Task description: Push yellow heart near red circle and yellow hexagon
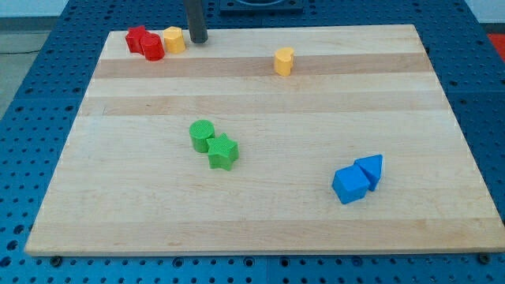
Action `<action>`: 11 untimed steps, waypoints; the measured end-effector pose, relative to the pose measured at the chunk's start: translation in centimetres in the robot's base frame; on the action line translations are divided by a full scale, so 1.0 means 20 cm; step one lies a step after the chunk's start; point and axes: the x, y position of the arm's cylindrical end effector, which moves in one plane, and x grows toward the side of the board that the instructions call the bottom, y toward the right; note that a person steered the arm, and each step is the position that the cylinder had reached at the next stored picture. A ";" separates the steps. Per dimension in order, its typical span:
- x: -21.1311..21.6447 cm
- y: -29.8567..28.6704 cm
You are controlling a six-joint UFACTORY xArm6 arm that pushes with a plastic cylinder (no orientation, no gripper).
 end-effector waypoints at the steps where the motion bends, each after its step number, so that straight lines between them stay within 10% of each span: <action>1: 0.00 -0.14; 4: 0.00 -0.07; 8: 0.19 1.05; 11: 0.35 0.91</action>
